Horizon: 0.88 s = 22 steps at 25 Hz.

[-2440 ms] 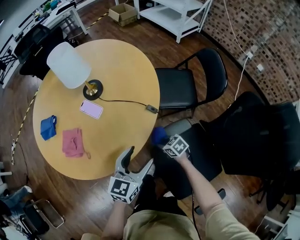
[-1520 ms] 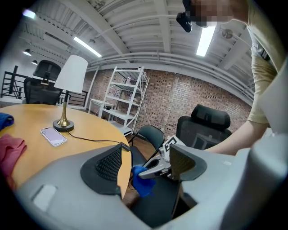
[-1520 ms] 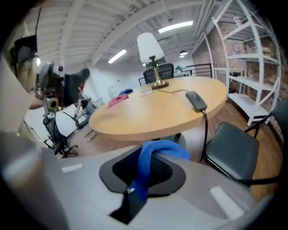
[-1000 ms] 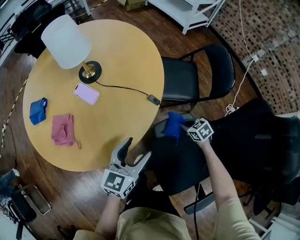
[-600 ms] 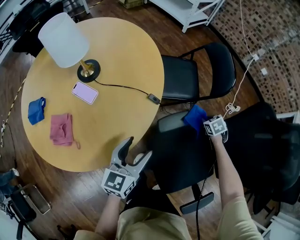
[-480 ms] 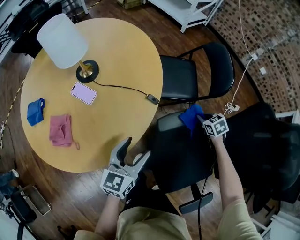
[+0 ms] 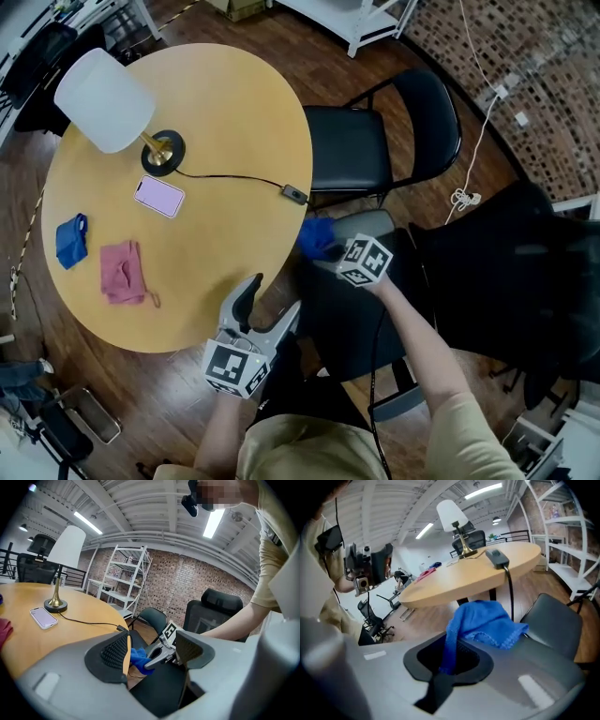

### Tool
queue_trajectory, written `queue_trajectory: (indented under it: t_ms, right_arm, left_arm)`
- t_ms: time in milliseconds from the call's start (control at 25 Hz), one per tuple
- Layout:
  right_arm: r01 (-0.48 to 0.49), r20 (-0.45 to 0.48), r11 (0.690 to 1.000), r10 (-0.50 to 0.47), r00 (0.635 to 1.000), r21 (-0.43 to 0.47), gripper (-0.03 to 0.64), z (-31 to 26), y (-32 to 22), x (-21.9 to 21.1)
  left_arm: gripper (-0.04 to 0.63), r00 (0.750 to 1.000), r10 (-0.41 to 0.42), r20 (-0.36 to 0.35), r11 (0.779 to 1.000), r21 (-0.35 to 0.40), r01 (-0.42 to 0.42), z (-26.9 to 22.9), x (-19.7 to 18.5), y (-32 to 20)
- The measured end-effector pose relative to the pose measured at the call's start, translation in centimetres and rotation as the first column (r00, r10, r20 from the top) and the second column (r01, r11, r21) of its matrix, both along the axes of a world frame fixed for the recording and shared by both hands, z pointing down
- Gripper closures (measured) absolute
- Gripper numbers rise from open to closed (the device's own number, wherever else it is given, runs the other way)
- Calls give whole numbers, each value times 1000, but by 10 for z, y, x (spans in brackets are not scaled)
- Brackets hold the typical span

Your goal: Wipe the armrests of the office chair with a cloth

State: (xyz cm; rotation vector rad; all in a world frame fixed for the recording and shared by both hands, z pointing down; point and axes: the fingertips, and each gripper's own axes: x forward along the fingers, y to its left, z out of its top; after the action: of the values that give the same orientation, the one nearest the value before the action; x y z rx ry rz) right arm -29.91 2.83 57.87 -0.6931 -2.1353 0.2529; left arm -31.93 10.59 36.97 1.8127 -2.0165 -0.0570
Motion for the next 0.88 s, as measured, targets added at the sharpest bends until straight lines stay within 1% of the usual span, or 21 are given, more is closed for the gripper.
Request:
queue_trajectory:
  t_ms: [80, 240, 320, 360, 440, 520, 640, 680, 720, 760, 800, 840, 880]
  right_arm:
    - [-62, 9, 998, 62, 998, -6, 590, 3, -15, 5]
    - [-147, -20, 987, 149, 989, 71, 590, 9, -67, 38]
    - [-222, -36, 970, 227, 973, 103, 590, 13, -101, 58]
    - [-263, -39, 956, 270, 962, 128, 589, 13, -119, 68]
    - [-331, -41, 922, 346, 937, 200, 590, 13, -153, 85]
    - [-379, -54, 876, 412, 910, 298, 589, 13, -185, 102]
    - [-408, -92, 788, 500, 861, 462, 590, 13, -226, 128]
    - [-425, -88, 755, 532, 842, 499, 591, 10, -238, 134]
    - [-460, -61, 722, 567, 822, 518, 589, 1, -249, 137]
    - [-512, -9, 690, 600, 800, 511, 590, -13, -259, 135]
    - [-573, 55, 666, 628, 776, 478, 591, -32, -268, 128]
    - [-626, 110, 653, 650, 752, 426, 590, -51, -274, 118]
    - [-656, 136, 654, 662, 737, 376, 589, -66, -278, 105]
  left_arm:
    - [281, 1000, 11, 2, 1000, -7, -11, 2, 2, 0]
    - [281, 1000, 25, -4, 1000, -12, -25, 8, 4, 2]
    - [281, 999, 31, -10, 999, -10, -31, 9, 6, -1]
    - [281, 999, 35, -11, 999, -8, -35, 7, 7, -3]
    - [281, 999, 45, -7, 999, -5, -45, 6, 9, -7]
    - [281, 999, 51, -4, 999, -5, -51, 6, 10, -9]
    - [281, 999, 52, -6, 999, -5, -52, 8, 8, -10]
    - [281, 999, 53, -7, 999, -5, -53, 8, 8, -10]
    - [281, 999, 54, -6, 999, -5, -54, 7, 8, -11]
    - [281, 998, 55, -5, 998, -4, -55, 4, 8, -12]
    - [281, 998, 56, -2, 998, -2, -56, 2, 8, -13]
    - [281, 998, 58, 4, 998, 0, -58, 0, 8, -14]
    - [281, 998, 62, 13, 998, 1, -62, -1, 7, -17]
